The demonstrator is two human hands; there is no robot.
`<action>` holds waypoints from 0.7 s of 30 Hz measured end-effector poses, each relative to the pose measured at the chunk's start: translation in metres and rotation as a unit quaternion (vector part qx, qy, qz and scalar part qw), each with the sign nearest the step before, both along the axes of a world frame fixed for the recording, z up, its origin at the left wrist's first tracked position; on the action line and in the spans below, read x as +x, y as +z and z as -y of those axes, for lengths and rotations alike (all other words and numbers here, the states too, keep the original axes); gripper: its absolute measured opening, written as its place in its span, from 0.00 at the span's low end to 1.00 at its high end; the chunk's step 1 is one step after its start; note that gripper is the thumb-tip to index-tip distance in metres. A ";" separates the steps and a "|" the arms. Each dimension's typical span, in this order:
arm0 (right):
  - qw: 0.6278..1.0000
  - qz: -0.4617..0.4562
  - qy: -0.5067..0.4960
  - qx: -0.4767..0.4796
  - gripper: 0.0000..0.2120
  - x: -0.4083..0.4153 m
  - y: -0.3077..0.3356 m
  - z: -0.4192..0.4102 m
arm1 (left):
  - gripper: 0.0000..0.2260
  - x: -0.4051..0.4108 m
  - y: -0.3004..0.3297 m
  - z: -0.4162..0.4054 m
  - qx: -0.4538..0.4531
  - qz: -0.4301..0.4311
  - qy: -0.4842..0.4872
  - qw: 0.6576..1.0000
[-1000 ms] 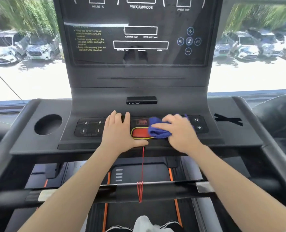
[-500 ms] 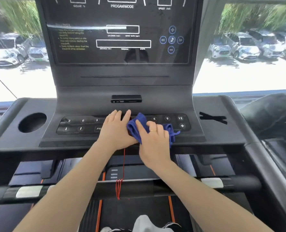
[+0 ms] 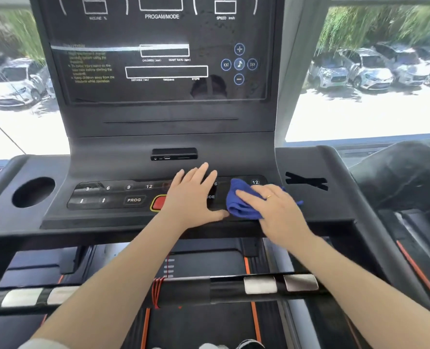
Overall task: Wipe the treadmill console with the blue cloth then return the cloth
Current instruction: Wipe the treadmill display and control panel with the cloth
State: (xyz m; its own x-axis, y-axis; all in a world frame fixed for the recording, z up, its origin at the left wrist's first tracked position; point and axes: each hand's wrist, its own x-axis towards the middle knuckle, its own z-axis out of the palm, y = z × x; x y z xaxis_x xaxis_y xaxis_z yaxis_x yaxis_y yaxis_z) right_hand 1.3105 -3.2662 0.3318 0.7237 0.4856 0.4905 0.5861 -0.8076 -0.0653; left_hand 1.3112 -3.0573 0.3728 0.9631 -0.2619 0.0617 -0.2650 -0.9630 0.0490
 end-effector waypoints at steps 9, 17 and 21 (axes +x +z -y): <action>0.983 -0.064 -0.158 0.069 0.26 0.075 0.017 0.010 | 0.46 0.010 0.003 -0.003 -0.010 -0.057 0.007 0.998; 0.998 -0.012 -0.051 0.024 0.26 0.094 0.022 -0.013 | 0.49 0.012 0.007 -0.004 -0.008 -0.048 -0.009 0.999; 0.985 0.047 -0.114 0.122 0.28 0.124 0.032 -0.028 | 0.48 0.013 0.008 -0.012 -0.025 -0.043 -0.027 0.998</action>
